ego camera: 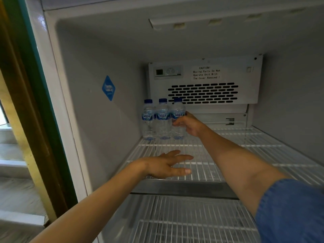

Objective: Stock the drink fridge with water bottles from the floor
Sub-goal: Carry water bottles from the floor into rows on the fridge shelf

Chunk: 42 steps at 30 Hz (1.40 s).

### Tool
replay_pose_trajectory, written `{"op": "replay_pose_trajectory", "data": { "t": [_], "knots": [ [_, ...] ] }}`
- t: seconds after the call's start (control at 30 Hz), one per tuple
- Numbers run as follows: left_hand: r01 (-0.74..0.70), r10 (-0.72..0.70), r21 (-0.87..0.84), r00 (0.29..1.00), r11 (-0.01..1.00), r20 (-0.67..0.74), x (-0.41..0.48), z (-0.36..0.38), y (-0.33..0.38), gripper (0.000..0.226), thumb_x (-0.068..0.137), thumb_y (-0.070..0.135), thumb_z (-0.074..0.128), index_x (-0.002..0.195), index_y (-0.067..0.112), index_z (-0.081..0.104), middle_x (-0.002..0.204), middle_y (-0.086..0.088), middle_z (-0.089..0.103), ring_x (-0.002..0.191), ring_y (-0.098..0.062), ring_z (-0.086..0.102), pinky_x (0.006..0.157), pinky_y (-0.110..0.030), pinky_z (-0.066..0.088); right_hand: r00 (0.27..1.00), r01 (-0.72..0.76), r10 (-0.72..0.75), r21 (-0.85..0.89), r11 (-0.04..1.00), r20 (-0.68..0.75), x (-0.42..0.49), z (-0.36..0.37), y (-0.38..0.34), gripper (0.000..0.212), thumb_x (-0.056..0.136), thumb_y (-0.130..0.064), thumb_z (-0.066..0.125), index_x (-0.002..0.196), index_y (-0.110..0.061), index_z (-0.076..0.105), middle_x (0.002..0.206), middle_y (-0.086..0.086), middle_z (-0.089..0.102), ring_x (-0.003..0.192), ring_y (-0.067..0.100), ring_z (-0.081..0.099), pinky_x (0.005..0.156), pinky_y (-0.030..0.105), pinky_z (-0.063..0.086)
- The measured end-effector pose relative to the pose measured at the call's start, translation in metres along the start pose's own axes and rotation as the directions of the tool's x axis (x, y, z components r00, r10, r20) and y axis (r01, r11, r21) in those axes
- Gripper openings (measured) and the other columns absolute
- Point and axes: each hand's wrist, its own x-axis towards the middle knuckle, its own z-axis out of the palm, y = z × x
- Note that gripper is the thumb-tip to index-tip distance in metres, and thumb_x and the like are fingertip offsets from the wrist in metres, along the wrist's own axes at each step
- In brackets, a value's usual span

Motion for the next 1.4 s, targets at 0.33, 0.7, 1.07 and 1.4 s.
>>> {"op": "replay_pose_trajectory", "data": {
  "t": [0.33,0.7,1.07,1.4],
  "knots": [
    [-0.021,0.021,-0.019,1.000,1.000,-0.004,-0.001,-0.001,0.001,0.063,0.094,0.055,0.038,0.148,0.046,0.008,0.160,0.004,-0.010,0.147,-0.012,-0.012,0.119,-0.038,-0.005,0.999,-0.033,0.032,-0.003,0.999,-0.020,0.006,-0.003,0.002,0.056,0.079,0.009,0.060,0.132,-0.004,0.049,0.114,0.013,0.064,0.084,0.013,0.063,0.063,0.015,0.046],
    [-0.027,0.009,-0.103,0.985,0.994,-0.172,0.001,-0.001,-0.001,0.061,0.089,0.054,0.054,0.144,0.040,0.032,0.157,0.008,0.021,0.144,-0.011,0.019,0.114,-0.026,0.016,0.995,-0.093,0.093,-0.028,0.995,0.022,0.000,-0.007,0.004,0.066,0.065,-0.010,0.075,0.129,-0.014,0.056,0.114,0.010,0.068,0.111,0.027,0.062,0.094,0.043,0.047],
    [-0.028,-0.066,-0.099,0.564,0.995,-0.823,-0.083,0.016,0.013,0.016,0.090,0.016,0.062,0.103,0.012,0.072,0.091,-0.005,0.073,0.078,-0.008,0.063,0.078,-0.015,0.049,0.937,-0.145,0.000,-0.391,0.909,-0.349,-0.110,-0.003,-0.041,0.040,0.081,-0.004,0.065,0.119,0.004,0.056,0.120,0.020,0.062,0.104,0.033,0.064,0.065,0.032,0.054],
    [0.096,-0.324,-0.317,0.462,0.944,-0.825,-0.235,0.188,-0.007,0.011,0.086,0.020,0.066,0.096,0.018,0.069,0.072,0.004,0.067,0.065,-0.006,0.061,0.068,-0.012,0.046,0.947,0.322,-0.306,-0.274,0.906,0.103,-0.345,0.173,0.019,0.009,0.084,-0.004,0.064,0.088,-0.012,0.066,0.072,0.005,0.065,0.057,0.009,0.060,0.050,0.013,0.046]
  ]
}}
